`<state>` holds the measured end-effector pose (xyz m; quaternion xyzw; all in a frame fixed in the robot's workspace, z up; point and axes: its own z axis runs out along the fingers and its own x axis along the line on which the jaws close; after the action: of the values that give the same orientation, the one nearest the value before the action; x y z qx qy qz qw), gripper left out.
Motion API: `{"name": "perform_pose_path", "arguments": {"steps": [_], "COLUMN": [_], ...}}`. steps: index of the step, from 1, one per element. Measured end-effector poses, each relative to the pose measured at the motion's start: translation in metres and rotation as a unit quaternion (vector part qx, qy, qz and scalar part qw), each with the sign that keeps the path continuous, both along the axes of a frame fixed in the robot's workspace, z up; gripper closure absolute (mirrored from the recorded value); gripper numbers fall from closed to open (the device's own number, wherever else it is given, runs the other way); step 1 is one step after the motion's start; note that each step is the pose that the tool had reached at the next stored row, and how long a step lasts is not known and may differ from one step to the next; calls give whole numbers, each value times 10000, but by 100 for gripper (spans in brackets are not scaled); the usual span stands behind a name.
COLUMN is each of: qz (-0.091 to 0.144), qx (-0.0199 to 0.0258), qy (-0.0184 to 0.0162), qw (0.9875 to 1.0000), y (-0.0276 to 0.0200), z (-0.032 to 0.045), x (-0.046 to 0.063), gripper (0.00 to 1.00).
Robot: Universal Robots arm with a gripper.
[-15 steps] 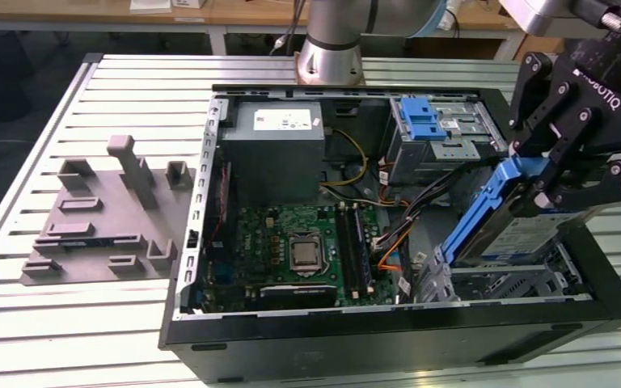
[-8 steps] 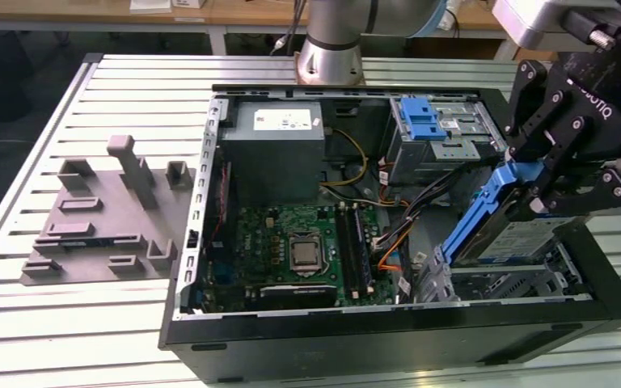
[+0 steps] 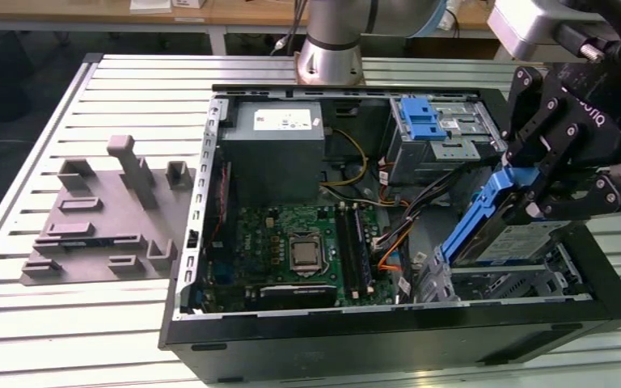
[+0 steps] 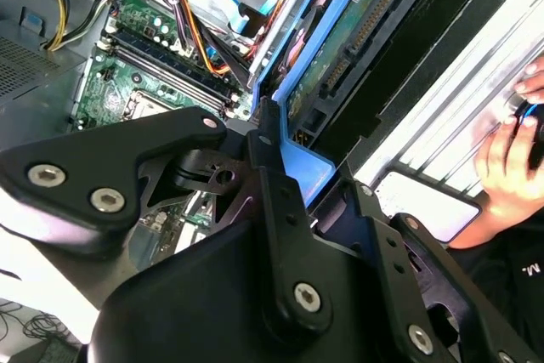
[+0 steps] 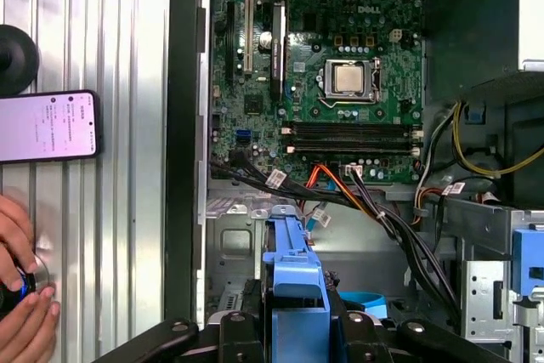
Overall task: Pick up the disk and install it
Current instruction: 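Insert the disk into the insertion slot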
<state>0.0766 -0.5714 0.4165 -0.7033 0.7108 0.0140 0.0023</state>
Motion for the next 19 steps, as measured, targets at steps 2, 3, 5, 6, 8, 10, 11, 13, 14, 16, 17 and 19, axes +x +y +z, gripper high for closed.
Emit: {"name": "perform_pose_path", "arguments": {"steps": [2,3,5,6,8,10,11,13,14,16,17,19], "qz": [0,0,0,0,0,0,0,0,0,0,0,1], "qx": [1,2,1,1,1,1,1,0,1,1,0,0], "qy": [0,0,0,0,0,0,0,0,0,0,0,0], "qw": [10000,10000,10000,10000,10000,10000,10000,10000,10000,10000,10000,10000], "y": [0,0,0,0,0,0,0,0,0,0,0,0], "z": [-1,-6,-23,-33,-59,-89,-105,-136,-153,-176,-178,-186], "x": [0,0,0,0,0,0,0,0,0,0,0,1], "gripper": [64,64,64,64,64,64,64,64,64,64,64,62]}}
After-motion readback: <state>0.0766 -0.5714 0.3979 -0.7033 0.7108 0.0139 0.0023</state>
